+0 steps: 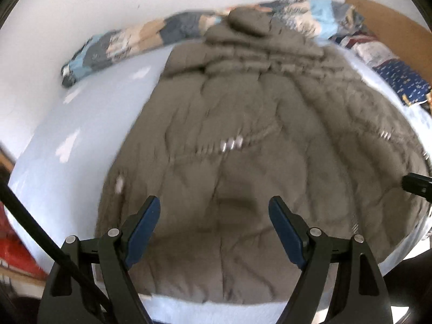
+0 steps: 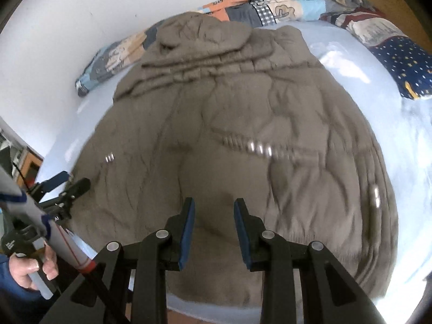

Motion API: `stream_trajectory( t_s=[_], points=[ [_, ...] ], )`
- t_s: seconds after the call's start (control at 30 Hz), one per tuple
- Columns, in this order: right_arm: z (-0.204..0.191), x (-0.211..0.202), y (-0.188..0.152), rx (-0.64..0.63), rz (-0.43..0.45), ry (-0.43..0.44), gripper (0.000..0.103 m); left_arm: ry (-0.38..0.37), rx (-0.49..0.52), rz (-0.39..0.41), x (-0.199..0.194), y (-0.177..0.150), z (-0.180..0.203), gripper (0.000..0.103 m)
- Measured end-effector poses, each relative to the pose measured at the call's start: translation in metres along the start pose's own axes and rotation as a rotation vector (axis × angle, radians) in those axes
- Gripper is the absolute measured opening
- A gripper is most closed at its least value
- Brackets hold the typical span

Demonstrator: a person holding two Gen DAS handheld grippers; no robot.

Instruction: Fold large clothes

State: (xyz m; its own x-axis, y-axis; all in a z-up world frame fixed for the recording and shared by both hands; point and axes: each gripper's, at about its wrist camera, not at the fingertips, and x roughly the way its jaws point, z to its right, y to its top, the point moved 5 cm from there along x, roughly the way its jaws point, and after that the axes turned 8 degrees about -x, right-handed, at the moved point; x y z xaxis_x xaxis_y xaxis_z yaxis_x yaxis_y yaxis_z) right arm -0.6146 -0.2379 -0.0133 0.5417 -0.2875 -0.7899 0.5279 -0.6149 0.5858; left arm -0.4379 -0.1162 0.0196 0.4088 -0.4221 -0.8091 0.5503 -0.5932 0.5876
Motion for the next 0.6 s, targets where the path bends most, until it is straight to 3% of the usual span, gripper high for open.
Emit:
stream_trajectory(
  t_s=[0.2, 0.33, 0.6],
  points=[
    [0.002, 0.003, -0.023, 0.009, -0.023, -0.023, 0.034, 0.033, 0.016, -0.035, 0.023, -0.018, -0.004, 0.082],
    [0.004, 0.012, -0.031, -0.004, -0.028, -0.044, 0.043, 0.063, 0.035, -0.003, 0.03, -0.019, -0.004, 0.09],
    [0.008, 0.027, -0.037, 0.001, -0.035, -0.037, 0.044, 0.069, 0.023, 0.039, 0.04, -0.02, -0.009, 0.102]
  ],
)
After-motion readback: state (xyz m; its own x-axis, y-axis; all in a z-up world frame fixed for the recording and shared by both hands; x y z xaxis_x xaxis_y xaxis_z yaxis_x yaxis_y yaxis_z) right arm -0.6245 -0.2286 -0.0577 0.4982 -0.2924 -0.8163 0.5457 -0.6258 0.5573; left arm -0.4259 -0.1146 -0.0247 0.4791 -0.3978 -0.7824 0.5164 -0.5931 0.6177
